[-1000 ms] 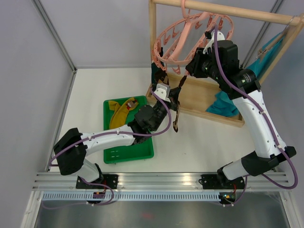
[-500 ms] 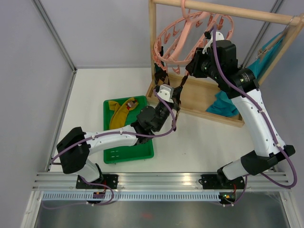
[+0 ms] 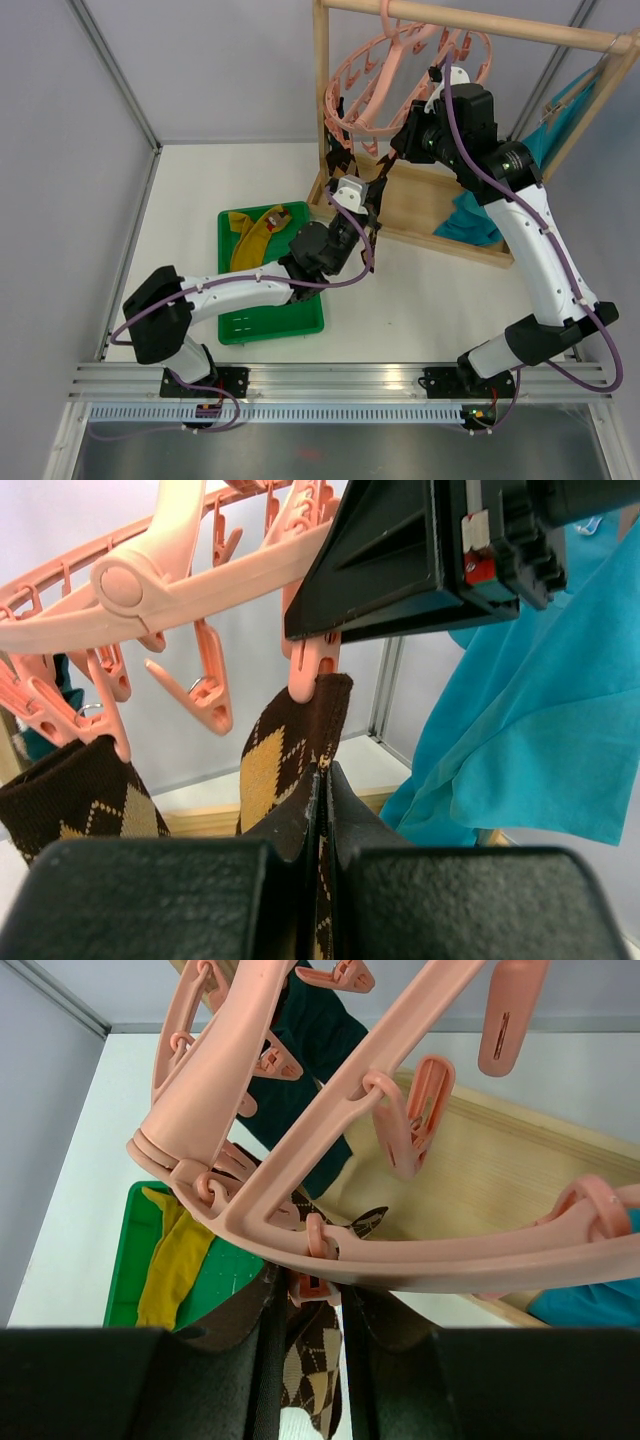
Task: Clip the socks to the hanger
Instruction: Clamp the sock onto the hanger.
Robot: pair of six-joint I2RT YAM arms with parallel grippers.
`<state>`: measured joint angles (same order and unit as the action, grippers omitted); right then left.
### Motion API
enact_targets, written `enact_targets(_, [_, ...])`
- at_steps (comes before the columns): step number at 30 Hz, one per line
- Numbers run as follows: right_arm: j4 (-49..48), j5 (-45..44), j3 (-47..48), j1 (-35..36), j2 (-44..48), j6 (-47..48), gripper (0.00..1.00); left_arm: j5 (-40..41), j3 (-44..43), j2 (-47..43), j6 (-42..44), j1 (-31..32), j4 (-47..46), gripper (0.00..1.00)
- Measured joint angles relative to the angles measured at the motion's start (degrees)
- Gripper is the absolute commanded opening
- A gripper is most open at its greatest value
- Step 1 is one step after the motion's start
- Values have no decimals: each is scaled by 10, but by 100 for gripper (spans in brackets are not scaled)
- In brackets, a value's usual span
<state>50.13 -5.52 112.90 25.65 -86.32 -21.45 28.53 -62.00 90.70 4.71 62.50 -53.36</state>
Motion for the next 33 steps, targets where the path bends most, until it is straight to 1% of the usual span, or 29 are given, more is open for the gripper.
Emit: enact_targets(33, [2, -4, 4, 0, -7, 0, 0, -6, -44, 41, 8, 4, 4, 2])
